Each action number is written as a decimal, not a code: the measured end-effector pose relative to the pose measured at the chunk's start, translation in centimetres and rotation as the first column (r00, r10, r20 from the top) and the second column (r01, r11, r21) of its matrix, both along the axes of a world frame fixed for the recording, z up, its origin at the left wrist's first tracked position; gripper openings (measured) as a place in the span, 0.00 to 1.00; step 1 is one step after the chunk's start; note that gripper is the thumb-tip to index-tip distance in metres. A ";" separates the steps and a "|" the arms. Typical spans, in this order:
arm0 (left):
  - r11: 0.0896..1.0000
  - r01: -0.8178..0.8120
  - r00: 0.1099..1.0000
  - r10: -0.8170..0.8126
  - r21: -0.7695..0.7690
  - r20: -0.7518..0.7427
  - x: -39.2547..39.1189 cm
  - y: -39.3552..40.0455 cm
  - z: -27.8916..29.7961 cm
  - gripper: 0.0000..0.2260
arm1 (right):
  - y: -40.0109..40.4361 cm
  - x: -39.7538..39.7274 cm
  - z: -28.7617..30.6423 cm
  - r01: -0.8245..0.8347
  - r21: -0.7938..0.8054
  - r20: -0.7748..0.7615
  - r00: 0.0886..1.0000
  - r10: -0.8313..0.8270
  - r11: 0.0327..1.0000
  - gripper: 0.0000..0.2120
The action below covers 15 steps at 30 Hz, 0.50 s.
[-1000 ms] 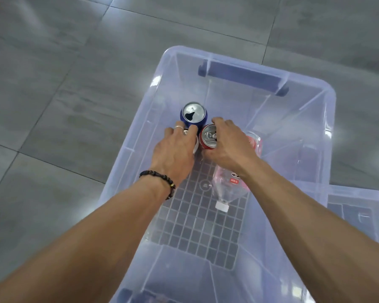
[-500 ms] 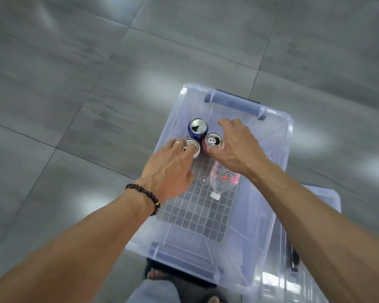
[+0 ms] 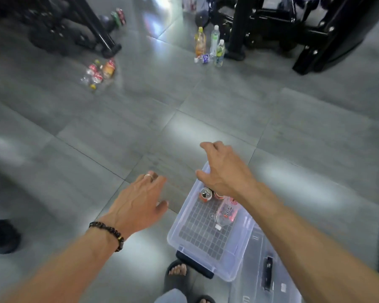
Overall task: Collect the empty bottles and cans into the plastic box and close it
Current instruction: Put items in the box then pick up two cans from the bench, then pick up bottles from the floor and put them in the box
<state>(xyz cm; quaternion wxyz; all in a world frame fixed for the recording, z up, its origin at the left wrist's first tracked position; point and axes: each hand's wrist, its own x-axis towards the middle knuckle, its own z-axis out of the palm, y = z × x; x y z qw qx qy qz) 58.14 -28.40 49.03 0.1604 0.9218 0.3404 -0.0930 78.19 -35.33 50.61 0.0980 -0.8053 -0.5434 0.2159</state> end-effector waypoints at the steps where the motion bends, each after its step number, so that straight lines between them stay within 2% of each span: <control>1: 1.000 -0.023 1.000 0.023 0.008 0.010 -0.9 0.3 2.2 0.18 | 0.7 -0.4 2.3 -0.021 0.012 0.013 1.000 0.021 1.000 0.27; 9: 0.978 -0.200 0.978 0.196 0.058 0.072 -7.7 1.1 16.8 0.20 | 5.4 -5.6 16.9 -0.217 0.071 0.029 0.976 0.216 0.973 0.31; 15: 0.954 -0.286 0.956 0.278 0.086 0.092 -12.7 2.6 23.4 0.22 | 9.8 -10.4 23.9 -0.346 0.081 0.074 0.937 0.341 0.935 0.31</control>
